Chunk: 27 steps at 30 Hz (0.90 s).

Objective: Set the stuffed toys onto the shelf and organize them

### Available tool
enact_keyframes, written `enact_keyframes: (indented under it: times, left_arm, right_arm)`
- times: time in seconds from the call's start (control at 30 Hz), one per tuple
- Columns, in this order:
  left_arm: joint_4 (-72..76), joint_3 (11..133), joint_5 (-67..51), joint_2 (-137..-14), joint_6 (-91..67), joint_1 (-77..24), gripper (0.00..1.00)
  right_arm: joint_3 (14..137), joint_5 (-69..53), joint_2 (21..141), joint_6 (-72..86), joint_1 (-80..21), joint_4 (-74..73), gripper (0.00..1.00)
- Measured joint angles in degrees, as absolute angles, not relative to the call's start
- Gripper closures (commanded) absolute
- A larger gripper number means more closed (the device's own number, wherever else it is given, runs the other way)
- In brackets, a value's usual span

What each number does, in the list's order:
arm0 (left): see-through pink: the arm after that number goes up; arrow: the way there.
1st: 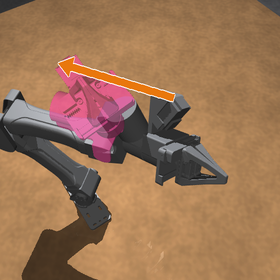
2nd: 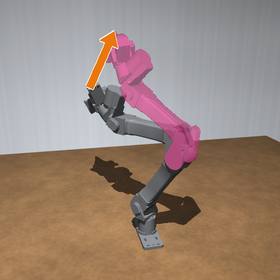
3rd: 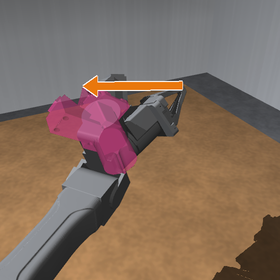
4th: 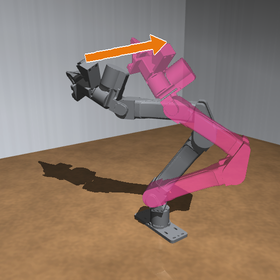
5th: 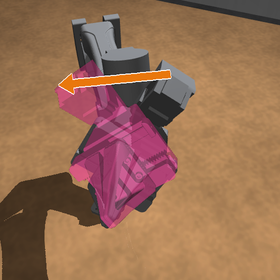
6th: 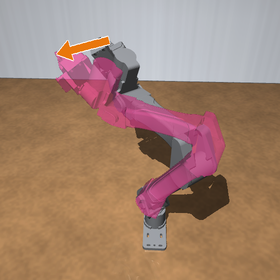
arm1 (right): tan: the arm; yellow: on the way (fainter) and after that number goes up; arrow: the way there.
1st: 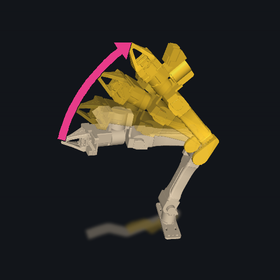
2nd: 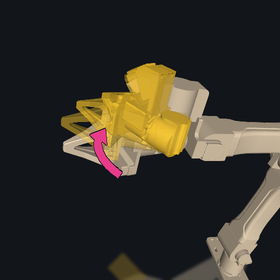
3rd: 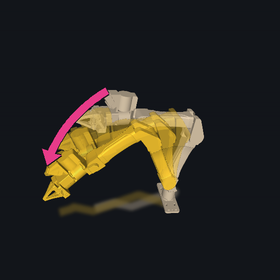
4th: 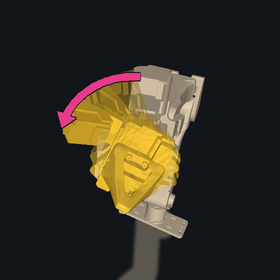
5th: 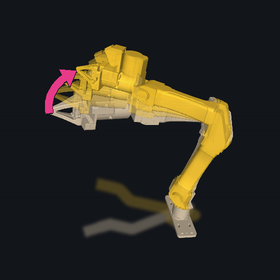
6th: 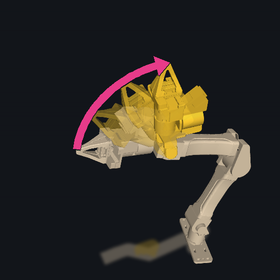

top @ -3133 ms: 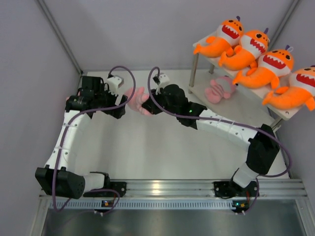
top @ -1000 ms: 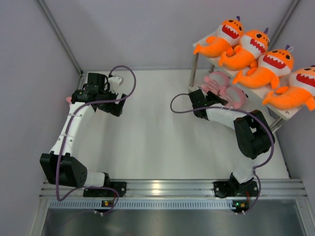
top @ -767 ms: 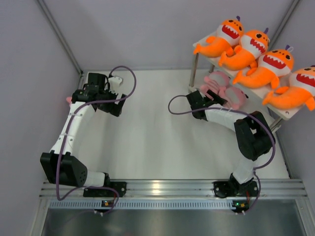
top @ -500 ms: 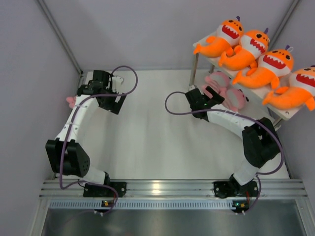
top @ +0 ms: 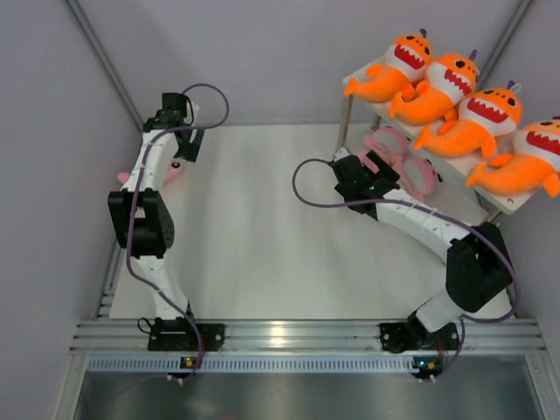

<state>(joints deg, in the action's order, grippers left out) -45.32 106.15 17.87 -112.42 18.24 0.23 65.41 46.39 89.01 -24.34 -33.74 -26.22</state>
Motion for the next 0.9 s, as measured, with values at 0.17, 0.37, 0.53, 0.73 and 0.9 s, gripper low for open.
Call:
enact_keyframes:
  times: [0.17,0.37,0.53,0.73,0.9]
  left_arm:
    - [-43.07,110.48,21.78,-118.61,17.65,1.67,0.06]
    - [-43.05,110.34,23.09,-119.13,16.62,4.27,0.08]
    - [-42.52,111.39,24.77,-122.34,16.67,4.84,0.07]
    - [-41.60,115.28,25.91,-131.39,17.54,4.69,0.08]
    - [-41.56,118.10,26.06,-135.02,18.02,4.93,0.56]
  right_arm:
    - [65.41,46.44,87.37,-24.21,-36.12,-26.13,0.01]
    - [65.39,46.50,86.85,-24.27,-38.70,-25.17,0.01]
    - [65.36,46.87,86.85,-24.27,-39.13,-24.91,0.01]
    - [65.36,47.31,86.85,-24.18,-40.47,-24.93,0.01]
    - [65.36,47.72,86.85,-23.94,-41.15,-24.97,0.01]
